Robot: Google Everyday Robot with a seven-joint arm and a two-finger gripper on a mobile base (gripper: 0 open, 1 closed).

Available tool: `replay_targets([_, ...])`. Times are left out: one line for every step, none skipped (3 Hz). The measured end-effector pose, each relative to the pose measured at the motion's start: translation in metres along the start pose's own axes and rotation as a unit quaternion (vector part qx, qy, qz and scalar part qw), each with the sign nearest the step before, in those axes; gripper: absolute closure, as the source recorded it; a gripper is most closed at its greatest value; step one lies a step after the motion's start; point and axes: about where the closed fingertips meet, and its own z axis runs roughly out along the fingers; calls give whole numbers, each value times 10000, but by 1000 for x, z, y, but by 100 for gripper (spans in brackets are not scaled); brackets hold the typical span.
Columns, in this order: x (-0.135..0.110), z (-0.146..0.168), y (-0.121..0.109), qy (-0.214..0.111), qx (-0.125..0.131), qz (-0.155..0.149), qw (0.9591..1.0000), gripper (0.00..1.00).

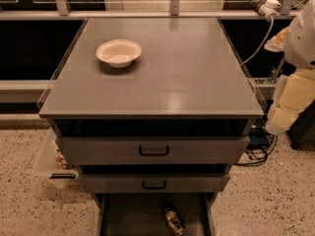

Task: Pick orange can from bottom drawer and place on counter

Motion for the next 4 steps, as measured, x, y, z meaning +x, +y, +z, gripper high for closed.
replay_targets([-1,1,4,-77,74,-47,9999,0])
replay_targets([1,14,31,-481,129,-162,9986,0])
replay_targets([5,52,73,-1147,83,127,9933,0])
replay_targets([18,124,112,-1884,-204,920,9776,0])
